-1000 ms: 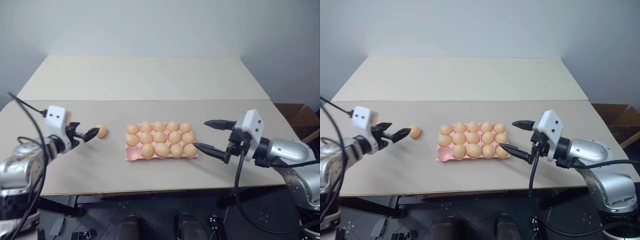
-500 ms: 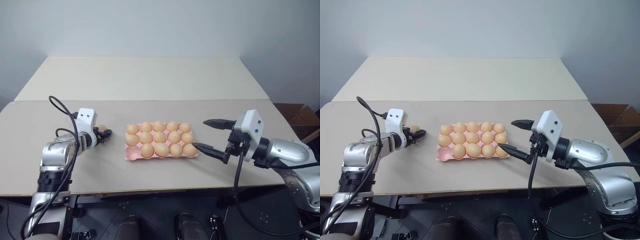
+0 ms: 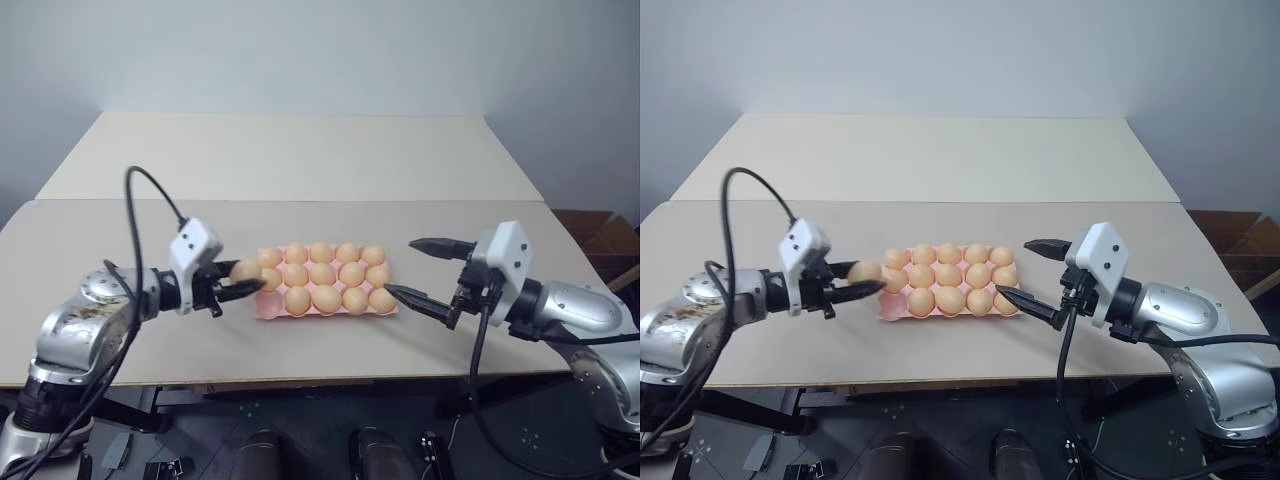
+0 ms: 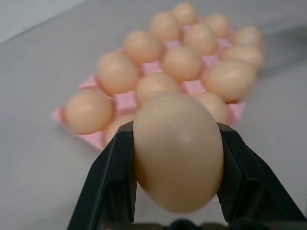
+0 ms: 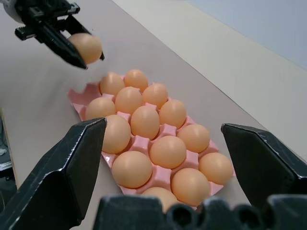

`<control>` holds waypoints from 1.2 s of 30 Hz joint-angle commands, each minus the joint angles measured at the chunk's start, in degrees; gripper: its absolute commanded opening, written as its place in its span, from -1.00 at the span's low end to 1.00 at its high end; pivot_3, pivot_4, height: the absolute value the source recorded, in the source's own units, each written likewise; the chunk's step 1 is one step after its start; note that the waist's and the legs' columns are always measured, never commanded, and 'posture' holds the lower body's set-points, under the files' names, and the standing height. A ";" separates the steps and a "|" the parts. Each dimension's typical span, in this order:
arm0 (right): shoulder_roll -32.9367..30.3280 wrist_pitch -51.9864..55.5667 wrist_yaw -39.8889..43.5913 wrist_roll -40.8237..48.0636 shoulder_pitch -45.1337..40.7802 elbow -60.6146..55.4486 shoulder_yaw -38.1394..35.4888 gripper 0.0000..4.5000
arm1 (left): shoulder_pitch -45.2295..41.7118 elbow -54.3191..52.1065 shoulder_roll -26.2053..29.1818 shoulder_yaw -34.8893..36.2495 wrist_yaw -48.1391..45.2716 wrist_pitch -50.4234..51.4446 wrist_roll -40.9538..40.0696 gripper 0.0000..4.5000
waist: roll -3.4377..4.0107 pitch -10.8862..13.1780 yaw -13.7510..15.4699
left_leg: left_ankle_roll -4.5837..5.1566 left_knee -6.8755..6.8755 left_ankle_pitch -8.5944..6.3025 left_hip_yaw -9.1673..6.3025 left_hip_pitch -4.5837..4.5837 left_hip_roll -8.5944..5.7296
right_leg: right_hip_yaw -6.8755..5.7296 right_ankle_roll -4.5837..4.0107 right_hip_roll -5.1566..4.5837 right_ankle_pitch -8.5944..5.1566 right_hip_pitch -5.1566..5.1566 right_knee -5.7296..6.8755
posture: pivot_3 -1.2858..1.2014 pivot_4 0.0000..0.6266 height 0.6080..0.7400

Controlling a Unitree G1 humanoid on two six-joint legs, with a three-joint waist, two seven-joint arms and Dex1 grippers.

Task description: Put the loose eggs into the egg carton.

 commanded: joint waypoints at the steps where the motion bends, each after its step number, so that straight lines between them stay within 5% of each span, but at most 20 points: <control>1: 0.26 -0.46 -1.02 0.28 -0.18 -2.30 -0.81 1.00 | -0.84 0.07 -0.12 -2.97 0.29 -1.43 2.43 -0.11 | 0.00 0.00 0.01 | 0.00 0.00 0.00 0.00 -0.03 0.00 | 0.00 0.04 0.01 0.02 -0.02 0.00 | 0.03 -0.52 1.00; 3: 0.25 -0.36 -1.46 0.54 0.33 -2.85 -1.25 1.00 | -1.11 0.12 0.14 -3.65 0.04 -0.70 2.36 -0.11 | 0.00 0.00 0.01 | 0.00 0.00 0.00 -0.01 -0.08 0.00 | 0.00 0.22 0.02 0.13 -0.06 -0.01 | 0.03 -0.52 1.00; 11: 0.01 -0.27 -2.38 0.82 0.17 -2.81 -1.38 1.00 | -1.16 -0.97 0.46 -1.77 -2.32 -3.08 0.77 0.99 | 0.00 0.00 -0.01 | 0.03 0.01 -0.02 -0.02 -0.12 0.00 | -0.01 0.23 0.02 0.11 -0.08 -0.04 | 0.03 -0.52 1.00; 15: 0.03 -0.50 -2.20 0.82 -0.28 -2.47 -1.17 1.00 | 0.05 -1.88 1.99 4.10 -3.48 -4.32 -1.72 0.99 | 0.00 0.00 -0.16 | 0.03 0.02 -0.02 -0.03 -0.11 0.01 | -0.01 0.23 0.03 0.12 -0.09 -0.01 | 0.03 -0.52 1.00; 25: -1.11 -2.04 0.77 0.23 0.00 -0.09 -2.06 1.00 | 16.98 0.99 6.88 32.35 -9.65 -9.54 -7.31 0.99 | 0.02 0.01 -1.06 | 0.04 -0.03 -0.03 -0.01 -0.07 0.06 | -0.03 0.17 0.00 0.07 -0.10 -0.02 | 0.03 -0.52 1.00; 36: -1.83 -4.64 4.03 -1.36 1.37 4.07 -3.29 1.00 | 33.15 -9.65 -0.90 44.26 -0.11 -6.08 -10.21 0.99 | -0.01 0.01 -0.42 | 0.03 -0.02 -0.03 0.00 -0.02 0.08 | -0.05 -0.01 -0.04 -0.03 -0.06 0.00 | 0.03 -0.52 1.00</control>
